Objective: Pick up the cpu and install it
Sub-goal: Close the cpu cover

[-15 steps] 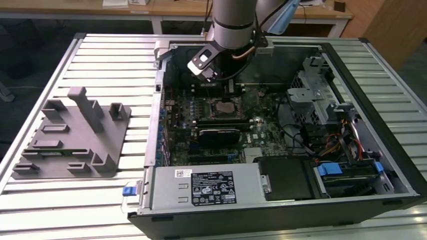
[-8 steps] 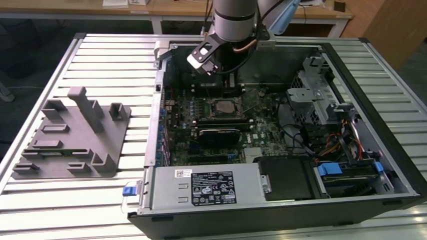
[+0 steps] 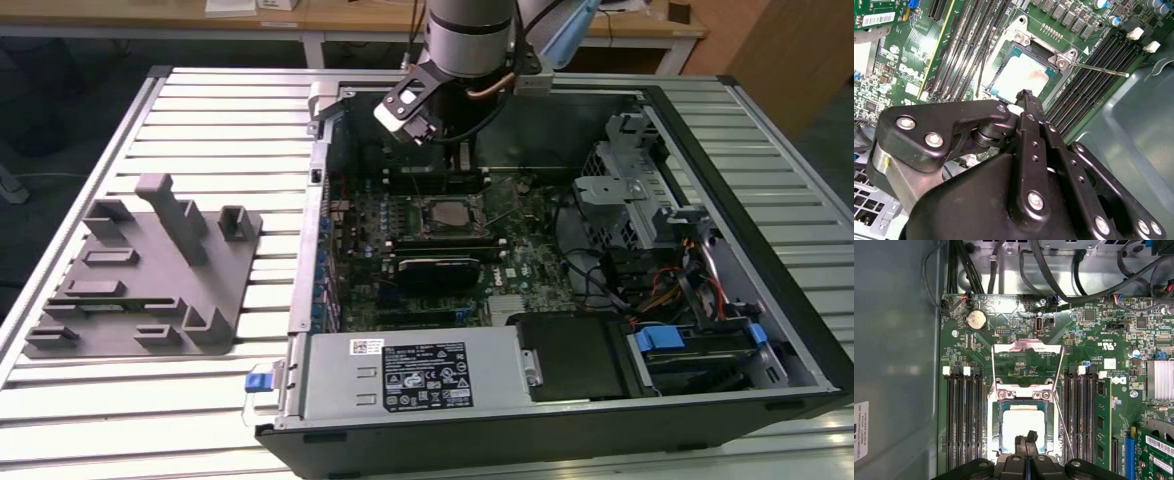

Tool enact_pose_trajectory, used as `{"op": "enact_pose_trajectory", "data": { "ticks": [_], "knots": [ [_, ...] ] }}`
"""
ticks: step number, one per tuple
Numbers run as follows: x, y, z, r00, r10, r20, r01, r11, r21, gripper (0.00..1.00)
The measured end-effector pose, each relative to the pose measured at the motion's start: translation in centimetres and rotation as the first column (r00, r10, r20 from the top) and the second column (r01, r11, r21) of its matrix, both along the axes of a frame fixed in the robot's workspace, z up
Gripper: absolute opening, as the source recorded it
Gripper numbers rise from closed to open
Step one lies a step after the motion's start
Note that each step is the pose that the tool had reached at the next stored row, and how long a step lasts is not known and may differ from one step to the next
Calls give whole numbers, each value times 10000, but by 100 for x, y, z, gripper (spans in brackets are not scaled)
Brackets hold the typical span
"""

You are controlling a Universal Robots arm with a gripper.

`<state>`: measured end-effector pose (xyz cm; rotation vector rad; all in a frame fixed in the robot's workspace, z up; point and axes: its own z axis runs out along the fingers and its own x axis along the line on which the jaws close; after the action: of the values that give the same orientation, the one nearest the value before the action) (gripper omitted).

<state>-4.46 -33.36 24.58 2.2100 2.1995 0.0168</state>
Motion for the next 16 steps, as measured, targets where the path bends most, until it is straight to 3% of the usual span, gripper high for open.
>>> {"op": "enact_pose_trajectory", "data": {
  "ticks": [9,16],
  "knots": [
    [0,-1,16,10000,0,-2,0,10000,-4,11],
    [0,0,137,10000,0,0,0,10000,0,11]
  ]
}}
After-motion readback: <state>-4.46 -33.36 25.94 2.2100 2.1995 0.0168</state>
